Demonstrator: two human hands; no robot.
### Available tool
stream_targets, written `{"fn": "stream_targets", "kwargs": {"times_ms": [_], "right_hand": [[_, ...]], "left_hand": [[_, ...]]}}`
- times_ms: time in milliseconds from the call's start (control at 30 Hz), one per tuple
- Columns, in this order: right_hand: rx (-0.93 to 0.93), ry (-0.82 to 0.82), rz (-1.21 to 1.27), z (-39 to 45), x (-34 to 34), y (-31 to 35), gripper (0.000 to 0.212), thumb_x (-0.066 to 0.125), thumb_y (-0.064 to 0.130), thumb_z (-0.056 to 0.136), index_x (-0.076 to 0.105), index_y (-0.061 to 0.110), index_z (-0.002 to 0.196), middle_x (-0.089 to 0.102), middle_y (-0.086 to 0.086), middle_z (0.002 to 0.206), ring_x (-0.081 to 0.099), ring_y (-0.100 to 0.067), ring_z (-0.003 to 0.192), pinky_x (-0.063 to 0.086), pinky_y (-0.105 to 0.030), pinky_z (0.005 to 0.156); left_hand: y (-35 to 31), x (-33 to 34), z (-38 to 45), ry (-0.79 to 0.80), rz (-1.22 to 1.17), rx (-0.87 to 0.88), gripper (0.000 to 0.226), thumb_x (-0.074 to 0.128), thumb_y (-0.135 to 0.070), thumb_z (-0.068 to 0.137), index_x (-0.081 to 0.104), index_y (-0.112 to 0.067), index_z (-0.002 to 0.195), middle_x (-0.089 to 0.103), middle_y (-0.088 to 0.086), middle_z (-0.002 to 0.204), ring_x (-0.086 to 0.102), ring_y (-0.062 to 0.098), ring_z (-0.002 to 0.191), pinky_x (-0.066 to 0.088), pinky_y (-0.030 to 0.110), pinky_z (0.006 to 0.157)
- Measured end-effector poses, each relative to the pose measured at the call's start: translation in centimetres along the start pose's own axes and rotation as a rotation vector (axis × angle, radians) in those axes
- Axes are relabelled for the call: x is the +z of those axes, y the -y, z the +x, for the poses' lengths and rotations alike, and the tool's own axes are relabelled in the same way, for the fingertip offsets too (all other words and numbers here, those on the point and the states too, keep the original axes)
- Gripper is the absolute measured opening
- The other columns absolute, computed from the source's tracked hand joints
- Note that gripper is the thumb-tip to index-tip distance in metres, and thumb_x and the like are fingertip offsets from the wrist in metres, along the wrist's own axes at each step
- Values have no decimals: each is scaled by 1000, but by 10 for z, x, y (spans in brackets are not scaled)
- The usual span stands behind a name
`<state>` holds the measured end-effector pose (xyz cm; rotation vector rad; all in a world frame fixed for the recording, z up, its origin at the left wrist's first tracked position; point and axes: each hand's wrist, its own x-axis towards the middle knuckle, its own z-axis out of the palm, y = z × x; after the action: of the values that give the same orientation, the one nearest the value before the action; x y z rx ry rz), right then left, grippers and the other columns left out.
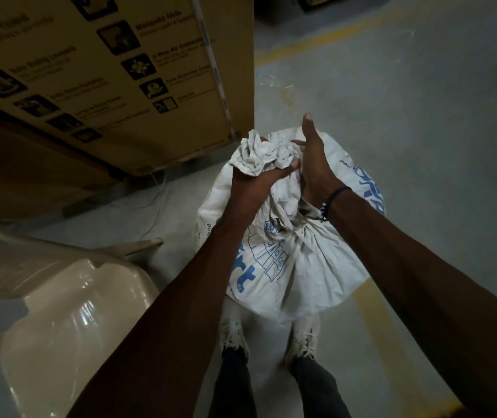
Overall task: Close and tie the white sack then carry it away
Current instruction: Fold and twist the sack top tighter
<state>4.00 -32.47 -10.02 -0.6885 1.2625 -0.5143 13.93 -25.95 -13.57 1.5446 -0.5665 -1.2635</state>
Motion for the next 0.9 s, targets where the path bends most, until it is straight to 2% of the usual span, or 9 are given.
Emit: {"fn": "stream_targets", "kwargs": {"times_ms": [100,267,400,467,600,667,733,833,900], "right_hand": [[-74,36,-239,-2,-16,-20,101,54,88,81,67,3,134,73,-18,131,68,-33,127,48,-53,116],[-260,-30,-320,-24,-35,-41,49,59,60,100,78,18,116,81,-1,115,74,-11,113,53,-40,111],[-257,-23,-232,-21,-39,-38,75,66,84,78,77,25,123,80,-2,121,74,-19,119,52,-49,111],[-208,-7,-226,-20,-41,-32,78,66,90,71,77,31,119,79,0,122,74,-15,118,53,-44,110],[-170,-32,-355,-26,-37,-31,43,50,64,100,71,32,119,73,-13,131,71,-16,117,57,-20,85],[-161,-9,-388,-29,-33,-37,43,43,61,104,72,33,120,68,-15,139,62,-17,129,48,-11,92],[-140,11,-367,-30,-31,-41,34,45,72,97,68,47,99,70,-1,136,63,-11,130,45,-16,105],[-154,18,-383,-29,-36,-49,27,44,71,100,65,55,97,67,27,109,64,21,95,42,-9,88],[-166,-14,-420,-34,-37,-52,41,43,70,101,75,44,105,77,17,107,70,8,99,53,-17,92]], "left_hand": [[5,4,2,-76,-22,-13,90,93,-43,58,63,-16,139,70,1,140,65,21,132,47,50,117],[-16,12,-11,84,-47,-118,51,78,-15,77,71,-9,127,76,11,125,73,27,117,54,49,110],[-27,7,-11,331,-207,-260,26,67,-14,85,79,-11,108,78,17,111,74,33,106,51,50,111],[-24,6,-12,390,-233,-229,24,66,-15,95,78,-13,116,75,15,124,71,31,118,46,52,118],[-6,18,-23,76,-50,-120,64,83,-61,78,69,-26,130,74,-1,132,68,17,127,47,46,118],[1,25,-29,-70,-35,-58,48,81,-63,77,72,-38,117,76,-11,125,70,7,121,49,41,116],[10,31,-28,-106,-90,-14,6,78,-47,90,77,-52,93,79,-22,101,73,-2,104,52,35,111],[18,35,-29,-154,-109,-88,33,75,-44,94,73,-59,64,75,-24,74,71,-2,82,57,32,97],[21,36,-31,-199,-155,-117,13,79,-54,86,78,-52,73,80,-18,85,76,7,94,57,41,103]]}}
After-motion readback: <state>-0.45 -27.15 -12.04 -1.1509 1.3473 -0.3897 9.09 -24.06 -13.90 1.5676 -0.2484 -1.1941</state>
